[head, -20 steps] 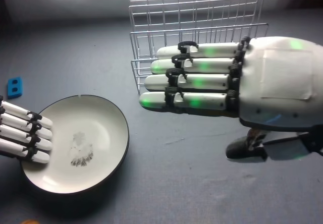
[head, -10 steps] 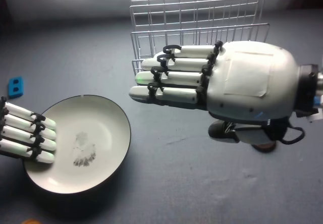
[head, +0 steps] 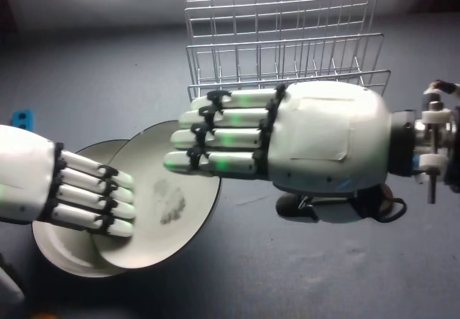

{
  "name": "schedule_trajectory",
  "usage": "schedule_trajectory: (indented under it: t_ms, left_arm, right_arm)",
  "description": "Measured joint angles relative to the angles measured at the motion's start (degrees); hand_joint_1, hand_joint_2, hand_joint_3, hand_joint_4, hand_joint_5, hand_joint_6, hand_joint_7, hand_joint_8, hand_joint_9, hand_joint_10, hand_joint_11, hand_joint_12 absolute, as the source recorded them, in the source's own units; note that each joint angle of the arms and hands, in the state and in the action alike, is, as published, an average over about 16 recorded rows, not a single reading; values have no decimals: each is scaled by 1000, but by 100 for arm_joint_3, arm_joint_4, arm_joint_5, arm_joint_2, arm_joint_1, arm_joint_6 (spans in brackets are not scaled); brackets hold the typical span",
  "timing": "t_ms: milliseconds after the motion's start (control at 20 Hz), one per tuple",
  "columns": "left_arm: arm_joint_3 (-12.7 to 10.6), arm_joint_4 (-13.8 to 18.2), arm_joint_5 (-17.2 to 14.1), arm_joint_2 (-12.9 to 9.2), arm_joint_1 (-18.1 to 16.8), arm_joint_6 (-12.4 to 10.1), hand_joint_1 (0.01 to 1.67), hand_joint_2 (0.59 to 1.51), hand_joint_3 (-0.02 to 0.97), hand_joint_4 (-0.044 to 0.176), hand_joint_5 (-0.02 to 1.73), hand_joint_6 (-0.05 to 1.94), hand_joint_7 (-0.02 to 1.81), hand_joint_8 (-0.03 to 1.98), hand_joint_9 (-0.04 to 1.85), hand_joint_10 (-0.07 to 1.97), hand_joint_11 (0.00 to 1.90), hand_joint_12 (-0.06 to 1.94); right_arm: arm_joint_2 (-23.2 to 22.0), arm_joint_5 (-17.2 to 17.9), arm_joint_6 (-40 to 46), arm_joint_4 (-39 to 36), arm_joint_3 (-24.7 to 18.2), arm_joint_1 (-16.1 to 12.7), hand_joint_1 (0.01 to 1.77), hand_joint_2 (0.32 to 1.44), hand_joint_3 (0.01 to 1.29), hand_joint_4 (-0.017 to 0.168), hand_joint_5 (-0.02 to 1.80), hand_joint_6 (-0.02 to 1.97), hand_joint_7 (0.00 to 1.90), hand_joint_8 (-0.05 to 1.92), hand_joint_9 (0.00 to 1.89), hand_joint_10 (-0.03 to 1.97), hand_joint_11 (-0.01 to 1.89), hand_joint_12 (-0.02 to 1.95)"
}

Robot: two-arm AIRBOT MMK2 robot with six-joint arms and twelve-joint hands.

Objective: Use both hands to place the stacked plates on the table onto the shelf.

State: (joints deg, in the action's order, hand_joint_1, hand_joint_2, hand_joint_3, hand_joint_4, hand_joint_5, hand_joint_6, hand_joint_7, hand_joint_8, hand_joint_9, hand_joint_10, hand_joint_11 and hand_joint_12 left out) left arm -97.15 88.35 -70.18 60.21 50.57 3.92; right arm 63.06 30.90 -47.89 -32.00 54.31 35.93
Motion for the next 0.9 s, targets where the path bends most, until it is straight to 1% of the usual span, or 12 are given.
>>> schedule_trajectory:
  t_ms: [150,350,550,750,900]
  left_arm:
    - [155,41,91,10,-106,-30,15,1119,17,-6,4,-12,-10,-15,20,9,15,5]
    - [276,85,171,20,-198,-76,15,1120,17,-5,6,-12,-11,-15,20,9,15,6]
    - [305,100,196,23,-231,-122,15,1120,17,-5,9,-12,-11,-16,19,9,15,6]
    - [307,108,200,23,-242,-146,15,1121,17,-5,10,-11,-12,-15,18,9,15,6]
    - [307,111,202,23,-246,-162,15,1121,17,-5,11,-11,-12,-15,17,9,15,6]
  right_arm:
    - [146,-81,-95,37,43,-12,1206,1057,15,3,28,17,22,11,26,6,22,386]
    - [379,-174,-212,102,168,-27,1210,1061,15,3,29,17,21,11,26,6,22,400]
    - [646,-228,-333,165,352,-33,1195,1068,16,3,30,17,19,11,27,6,21,442]
    - [921,-245,-404,193,584,-32,1160,1080,15,3,30,18,17,11,26,6,22,412]
    - [1127,-253,-444,209,784,-32,1122,1099,15,3,25,17,15,12,23,6,22,346]
